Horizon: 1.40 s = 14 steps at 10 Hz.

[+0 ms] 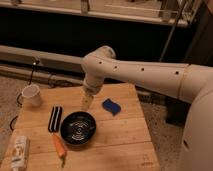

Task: Place the bottle in the ceramic bowl

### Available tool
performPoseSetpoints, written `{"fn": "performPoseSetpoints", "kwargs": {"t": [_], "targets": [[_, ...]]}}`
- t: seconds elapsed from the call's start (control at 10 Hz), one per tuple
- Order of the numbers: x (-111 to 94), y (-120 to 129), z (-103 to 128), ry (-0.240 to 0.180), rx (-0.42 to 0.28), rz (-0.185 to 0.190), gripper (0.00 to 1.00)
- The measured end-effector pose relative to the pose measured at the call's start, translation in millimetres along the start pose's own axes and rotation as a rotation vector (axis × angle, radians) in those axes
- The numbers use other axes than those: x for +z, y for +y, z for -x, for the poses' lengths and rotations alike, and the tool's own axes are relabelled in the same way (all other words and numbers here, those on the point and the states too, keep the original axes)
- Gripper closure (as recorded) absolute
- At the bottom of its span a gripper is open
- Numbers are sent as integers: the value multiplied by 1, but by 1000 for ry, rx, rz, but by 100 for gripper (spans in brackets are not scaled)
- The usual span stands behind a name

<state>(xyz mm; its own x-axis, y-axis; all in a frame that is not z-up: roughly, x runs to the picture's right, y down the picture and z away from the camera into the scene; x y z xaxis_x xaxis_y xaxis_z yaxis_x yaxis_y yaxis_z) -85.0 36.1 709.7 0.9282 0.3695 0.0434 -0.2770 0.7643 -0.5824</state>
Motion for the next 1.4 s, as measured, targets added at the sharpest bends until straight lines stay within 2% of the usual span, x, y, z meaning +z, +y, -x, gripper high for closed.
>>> {"fn": "performPoseSetpoints", "kwargs": {"t": [1.0, 1.2, 1.3, 1.4], "targets": [[-1, 0, 1, 4, -1, 1, 20], [-11, 11, 28, 30, -60, -3, 20], [-14, 25, 56, 40, -116, 7, 20], [-13, 34, 73, 45, -153, 15, 20]]}}
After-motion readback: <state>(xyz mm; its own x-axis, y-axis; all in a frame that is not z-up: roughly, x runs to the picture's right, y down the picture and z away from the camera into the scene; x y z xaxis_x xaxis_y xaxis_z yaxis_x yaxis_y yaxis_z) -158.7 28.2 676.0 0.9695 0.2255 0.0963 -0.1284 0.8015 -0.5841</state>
